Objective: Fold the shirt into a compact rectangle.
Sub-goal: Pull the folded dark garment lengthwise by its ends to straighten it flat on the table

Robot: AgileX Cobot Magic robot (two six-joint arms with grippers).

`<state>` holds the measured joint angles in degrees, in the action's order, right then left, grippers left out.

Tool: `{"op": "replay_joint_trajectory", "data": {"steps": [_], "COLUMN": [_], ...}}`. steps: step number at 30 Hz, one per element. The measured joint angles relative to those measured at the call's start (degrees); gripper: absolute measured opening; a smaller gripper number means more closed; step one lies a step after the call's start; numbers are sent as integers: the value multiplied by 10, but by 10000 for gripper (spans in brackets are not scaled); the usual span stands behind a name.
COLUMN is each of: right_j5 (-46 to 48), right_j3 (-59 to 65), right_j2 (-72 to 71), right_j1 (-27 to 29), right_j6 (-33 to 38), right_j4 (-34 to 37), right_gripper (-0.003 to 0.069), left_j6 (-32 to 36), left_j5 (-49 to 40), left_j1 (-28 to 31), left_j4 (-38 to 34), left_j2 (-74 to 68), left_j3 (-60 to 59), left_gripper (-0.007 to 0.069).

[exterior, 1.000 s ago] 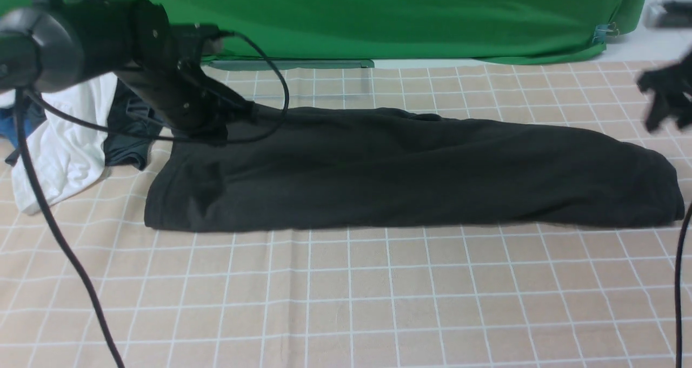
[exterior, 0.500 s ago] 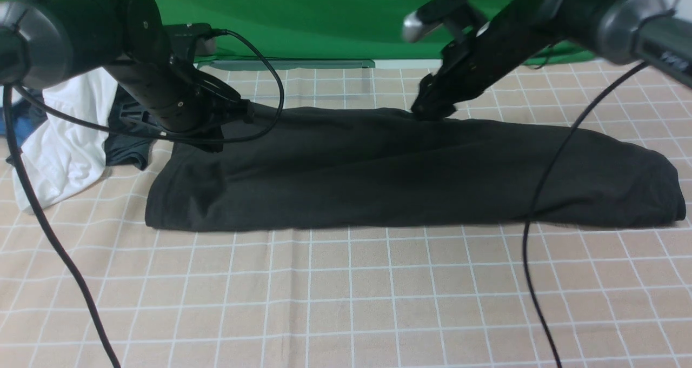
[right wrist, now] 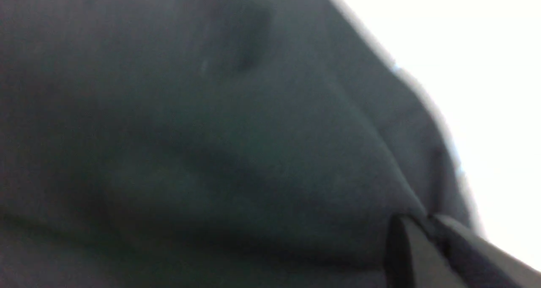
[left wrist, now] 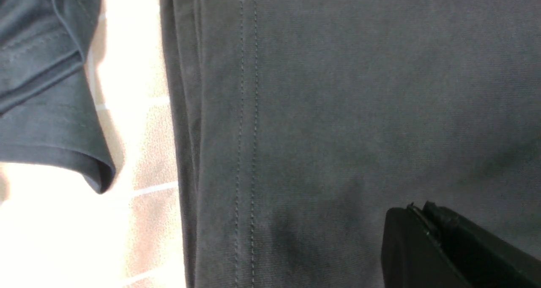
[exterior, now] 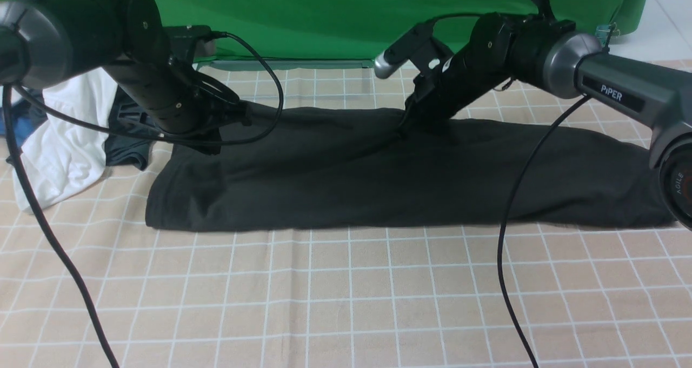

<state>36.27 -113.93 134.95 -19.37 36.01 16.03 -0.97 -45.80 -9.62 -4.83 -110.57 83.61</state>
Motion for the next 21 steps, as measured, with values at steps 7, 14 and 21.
{"op": "replay_joint_trajectory", "data": {"steps": [7, 14, 21], "right_j5": [-55, -105, -64], "right_j3": [-30, -33, -33], "right_j2": [0, 29, 32], "right_j1": [0, 0, 1], "right_j6": [12, 17, 6], "right_j4": [-1, -3, -19], "right_gripper": [50, 172, 424], "left_j6": [1, 10, -104], "left_j5": [0, 3, 40], "left_j1": [0, 0, 5], "left_j4": [0, 2, 110], "left_j2": [0, 0, 0], "left_j3": [0, 0, 0], "left_gripper": [19, 19, 19]}}
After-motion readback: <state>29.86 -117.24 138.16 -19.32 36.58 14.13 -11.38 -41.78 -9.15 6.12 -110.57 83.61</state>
